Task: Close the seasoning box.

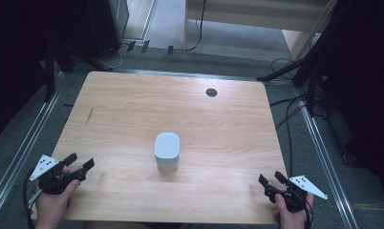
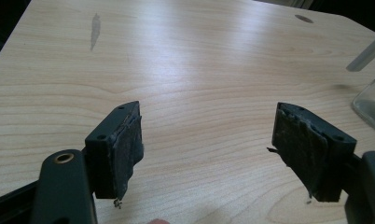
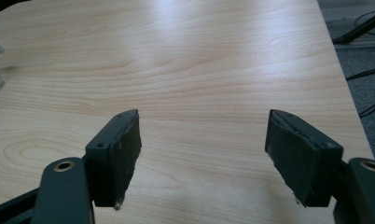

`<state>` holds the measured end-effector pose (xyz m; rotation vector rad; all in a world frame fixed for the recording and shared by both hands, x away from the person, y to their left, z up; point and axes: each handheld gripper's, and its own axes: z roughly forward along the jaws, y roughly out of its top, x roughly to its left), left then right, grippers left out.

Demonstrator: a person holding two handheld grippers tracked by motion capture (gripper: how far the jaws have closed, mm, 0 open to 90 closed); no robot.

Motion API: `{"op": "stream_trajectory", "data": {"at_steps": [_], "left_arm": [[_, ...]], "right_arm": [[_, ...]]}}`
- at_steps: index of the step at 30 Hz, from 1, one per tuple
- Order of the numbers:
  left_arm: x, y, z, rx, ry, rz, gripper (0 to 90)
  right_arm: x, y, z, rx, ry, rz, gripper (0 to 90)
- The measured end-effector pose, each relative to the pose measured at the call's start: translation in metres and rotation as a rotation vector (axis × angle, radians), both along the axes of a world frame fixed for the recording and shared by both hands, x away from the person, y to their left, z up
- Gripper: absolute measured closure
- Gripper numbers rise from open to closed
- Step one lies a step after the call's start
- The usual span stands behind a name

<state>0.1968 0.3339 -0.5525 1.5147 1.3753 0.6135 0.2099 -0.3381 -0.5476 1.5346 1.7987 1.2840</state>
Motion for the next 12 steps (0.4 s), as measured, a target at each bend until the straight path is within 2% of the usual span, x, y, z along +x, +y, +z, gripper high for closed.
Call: {"op": "stream_trajectory", "data": {"at_steps": [12], "left_arm": [[0.0022,0.0003,0.0002,-0.002,0.001,0.003,24.8]], "right_arm": [[0.0038,-0.001,-0.0004,0.007,0.015,0.003,26.8]]}}
